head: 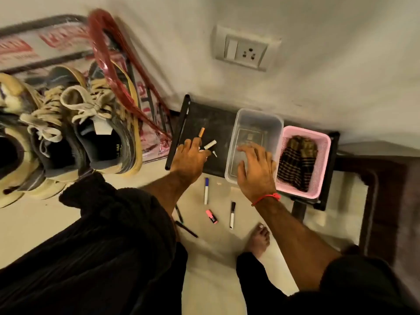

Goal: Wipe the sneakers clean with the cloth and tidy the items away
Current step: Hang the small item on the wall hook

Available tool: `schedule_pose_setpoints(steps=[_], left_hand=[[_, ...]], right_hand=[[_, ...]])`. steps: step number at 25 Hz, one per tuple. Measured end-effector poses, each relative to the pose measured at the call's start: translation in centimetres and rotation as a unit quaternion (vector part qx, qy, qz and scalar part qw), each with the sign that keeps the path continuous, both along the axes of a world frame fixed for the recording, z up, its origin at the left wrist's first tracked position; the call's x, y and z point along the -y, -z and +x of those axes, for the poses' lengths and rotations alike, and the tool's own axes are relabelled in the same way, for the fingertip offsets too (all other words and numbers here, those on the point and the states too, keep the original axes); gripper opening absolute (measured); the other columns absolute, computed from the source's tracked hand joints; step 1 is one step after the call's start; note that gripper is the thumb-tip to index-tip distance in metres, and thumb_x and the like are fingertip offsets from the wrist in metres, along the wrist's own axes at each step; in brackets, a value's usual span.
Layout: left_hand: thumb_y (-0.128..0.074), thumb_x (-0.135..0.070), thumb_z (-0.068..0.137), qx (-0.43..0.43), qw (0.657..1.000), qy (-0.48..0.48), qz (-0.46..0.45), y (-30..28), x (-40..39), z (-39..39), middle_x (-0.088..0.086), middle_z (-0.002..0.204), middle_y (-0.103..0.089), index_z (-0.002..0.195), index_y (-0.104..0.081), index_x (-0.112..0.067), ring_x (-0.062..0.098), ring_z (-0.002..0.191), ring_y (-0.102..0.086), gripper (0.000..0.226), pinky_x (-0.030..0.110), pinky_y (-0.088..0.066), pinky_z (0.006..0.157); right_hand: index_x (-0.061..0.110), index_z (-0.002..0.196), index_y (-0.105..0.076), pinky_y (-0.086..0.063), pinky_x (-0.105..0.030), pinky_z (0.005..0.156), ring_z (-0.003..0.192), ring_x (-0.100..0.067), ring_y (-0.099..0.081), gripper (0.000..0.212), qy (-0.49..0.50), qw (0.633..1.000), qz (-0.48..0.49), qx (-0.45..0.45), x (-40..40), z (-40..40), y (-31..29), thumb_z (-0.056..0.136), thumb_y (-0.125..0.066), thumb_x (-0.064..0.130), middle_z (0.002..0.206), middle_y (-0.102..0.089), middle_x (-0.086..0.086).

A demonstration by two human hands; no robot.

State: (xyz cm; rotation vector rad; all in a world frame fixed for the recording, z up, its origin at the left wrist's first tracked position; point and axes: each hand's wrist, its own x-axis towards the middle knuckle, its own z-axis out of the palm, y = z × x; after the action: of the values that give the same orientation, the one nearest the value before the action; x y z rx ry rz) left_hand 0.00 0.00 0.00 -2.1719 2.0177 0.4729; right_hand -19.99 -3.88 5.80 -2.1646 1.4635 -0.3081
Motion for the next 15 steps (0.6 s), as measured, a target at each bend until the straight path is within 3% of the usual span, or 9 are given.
schedule_pose_setpoints(steps=[6, 10, 15], left_hand=[[-0.063, -0.033, 0.098, 0.127, 0.991, 0.039, 0.026, 5.9, 1.5, -2.1, 0.014, 0.162, -0.017, 0.146, -0.041, -0.035, 0.036, 0.137, -0.034, 0.053, 0.046, -0.036, 0.108], [-0.076, -0.030, 0.088, 0.134, 0.990, 0.019, 0.047, 6.7, 3.2, -2.7, 0.014, 0.160, -0.014, 0.142, -0.040, -0.033, 0.038, 0.144, -0.027, 0.065, 0.049, -0.034, 0.111], [-0.083, -0.032, 0.079, 0.157, 0.985, 0.050, 0.045, 6.5, 4.8, -3.2, 0.013, 0.155, -0.021, 0.134, -0.050, -0.029, 0.039, 0.143, -0.026, 0.064, 0.051, -0.032, 0.111]], right_hand=[[0.017, 0.119, -0.062, -0.043, -0.042, 0.093, 0.115, -0.028, -0.051, 0.035, 0.022, 0.999, -0.046, 0.017, 0.5, 0.4, 4.1, 0.087, -0.049, 0.018, 0.124, -0.056, -0.008], [0.017, 0.120, -0.061, -0.042, -0.039, 0.090, 0.115, -0.027, -0.051, 0.033, 0.028, 0.998, -0.046, 0.045, 0.3, 0.0, 5.1, 0.088, -0.052, 0.015, 0.124, -0.056, -0.007], [0.016, 0.121, -0.062, -0.041, -0.040, 0.095, 0.117, -0.027, -0.052, 0.035, 0.031, 0.998, -0.031, 0.054, 0.3, -0.6, 5.1, 0.088, -0.049, 0.016, 0.125, -0.057, -0.007]])
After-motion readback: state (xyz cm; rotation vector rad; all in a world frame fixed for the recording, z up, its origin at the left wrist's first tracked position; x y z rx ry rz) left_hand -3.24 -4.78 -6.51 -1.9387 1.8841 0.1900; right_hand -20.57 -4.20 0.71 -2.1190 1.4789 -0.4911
